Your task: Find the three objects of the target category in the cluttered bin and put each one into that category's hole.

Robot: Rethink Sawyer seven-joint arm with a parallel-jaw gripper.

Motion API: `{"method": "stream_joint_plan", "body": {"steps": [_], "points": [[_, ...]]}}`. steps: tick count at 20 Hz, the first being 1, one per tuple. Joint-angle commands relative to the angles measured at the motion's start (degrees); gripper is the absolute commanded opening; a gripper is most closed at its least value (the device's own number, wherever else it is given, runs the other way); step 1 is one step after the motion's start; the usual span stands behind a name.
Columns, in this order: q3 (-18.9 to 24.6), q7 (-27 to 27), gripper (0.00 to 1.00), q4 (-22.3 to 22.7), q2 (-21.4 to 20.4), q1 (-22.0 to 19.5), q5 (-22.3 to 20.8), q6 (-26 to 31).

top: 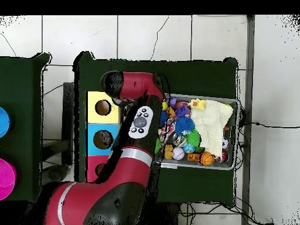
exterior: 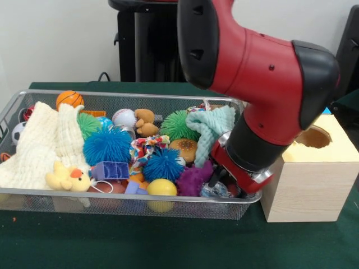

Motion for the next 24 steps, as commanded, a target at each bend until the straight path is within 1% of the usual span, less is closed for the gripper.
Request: {"method": "stream_joint_plan", "body": {"steps": [1, 6, 8, 9, 13, 15, 18, 20, 22, 24], "points": [[-1.69, 13.92, 1.0, -2.08, 8.62, -0.52, -3.91, -11.26], [0.01, 11.52, 1.0, -2.5, 9.51, -1.65, -2.05, -11.23], [1.17, 9.42, 1.0, -2.49, 9.35, -2.26, -1.61, -10.86], [1.34, 8.5, 0.0, -2.44, 9.22, -2.37, -1.91, -11.28], [3.95, 5.39, 0.0, -1.26, 8.09, -3.27, -1.01, -11.05], [5.15, 4.23, 0.0, -0.51, 7.62, -3.6, -0.87, -12.34], [5.79, 3.08, 0.0, -0.44, 7.46, -3.88, -1.13, -13.19], [4.74, 4.28, 0.0, -0.93, 7.29, -3.51, -1.08, -10.83], [4.74, 5.93, 0.0, 1.07, 5.23, -2.98, -0.22, -9.56], [3.36, 6.27, 0.0, 2.77, 2.4, -1.76, -0.81, -8.03]]}}
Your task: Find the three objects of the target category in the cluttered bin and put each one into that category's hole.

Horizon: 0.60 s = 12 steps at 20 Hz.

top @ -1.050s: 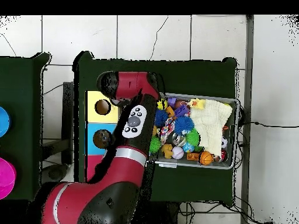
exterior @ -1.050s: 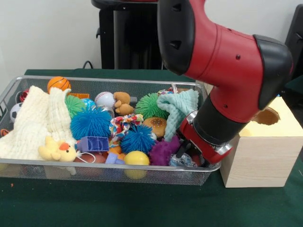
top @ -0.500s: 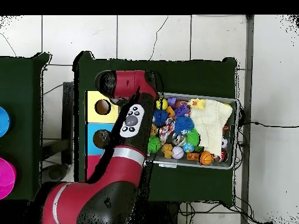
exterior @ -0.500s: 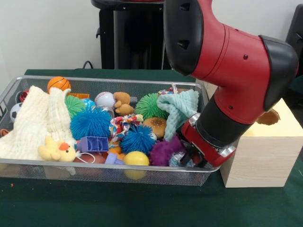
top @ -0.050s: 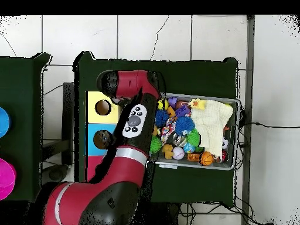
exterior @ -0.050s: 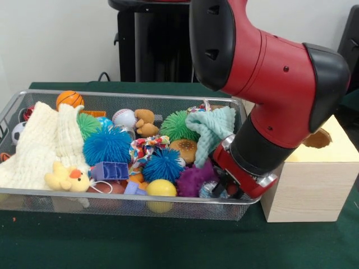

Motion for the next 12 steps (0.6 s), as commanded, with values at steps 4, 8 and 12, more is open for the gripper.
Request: {"method": "stream_joint_plan", "body": {"steps": [4, 8, 12], "points": [[3.06, 6.48, 0.0, 8.24, -5.35, 0.15, -1.14, -4.33], [2.28, 5.57, 0.0, 7.9, -10.34, 1.2, -0.59, 0.28], [2.16, 5.36, 0.0, 6.37, -11.25, 1.29, -0.5, 2.29]]}}
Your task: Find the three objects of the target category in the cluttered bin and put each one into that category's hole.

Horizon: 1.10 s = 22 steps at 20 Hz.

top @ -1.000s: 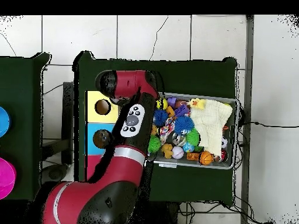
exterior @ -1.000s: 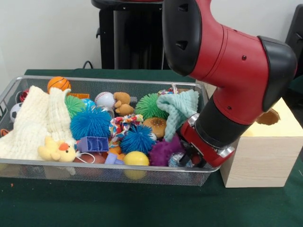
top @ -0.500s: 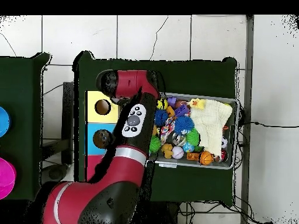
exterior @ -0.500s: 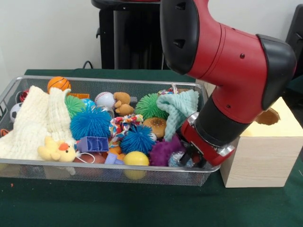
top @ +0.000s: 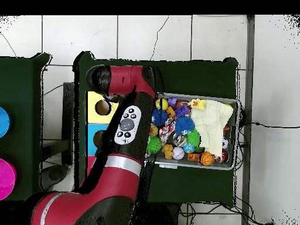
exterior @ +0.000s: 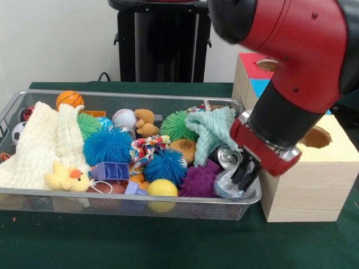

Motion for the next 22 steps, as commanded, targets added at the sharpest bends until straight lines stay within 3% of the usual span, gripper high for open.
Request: {"method": "stream_joint_plan", "body": {"steps": [1, 14, 15, 22], "points": [[2.22, 5.24, 0.0, 3.55, -5.1, -0.28, -0.35, 2.99], [3.37, 3.64, 0.0, 3.13, -5.28, -0.89, -1.31, 3.54], [3.14, 2.74, 1.0, 2.77, -5.18, -0.95, -1.93, 3.64], [3.48, 3.3, 1.0, 4.94, -5.35, -0.85, -1.7, 3.8]]}}
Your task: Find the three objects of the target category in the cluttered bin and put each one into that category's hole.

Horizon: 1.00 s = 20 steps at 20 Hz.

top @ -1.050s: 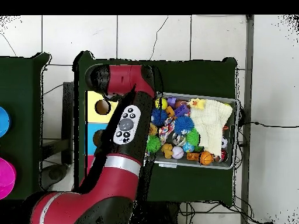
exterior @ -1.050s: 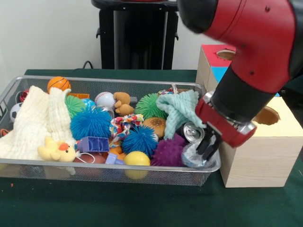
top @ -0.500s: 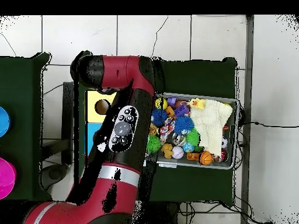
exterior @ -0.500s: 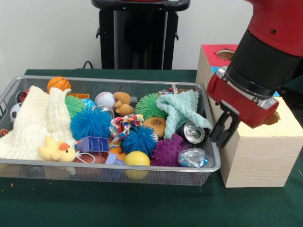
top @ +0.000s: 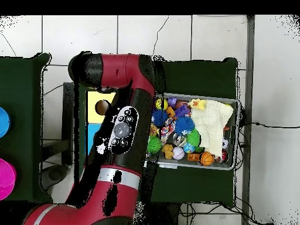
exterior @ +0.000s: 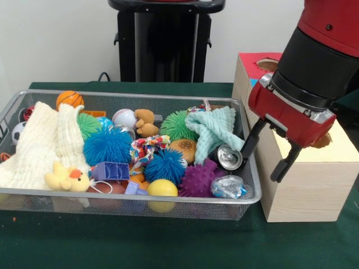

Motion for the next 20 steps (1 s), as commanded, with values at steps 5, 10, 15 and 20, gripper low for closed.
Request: {"method": "stream_joint_plan", "body": {"steps": [5, 10, 15, 20], "points": [[4.15, 5.58, 1.0, 6.95, 1.87, -1.21, -0.91, 2.29], [3.62, 7.89, 1.0, 6.9, 4.09, -0.98, -1.05, 0.71], [4.14, 8.09, 1.0, 7.21, 5.65, -1.38, -0.95, -0.93], [3.47, 8.96, 1.0, 7.24, 6.76, -0.91, -1.1, -0.75]]}}
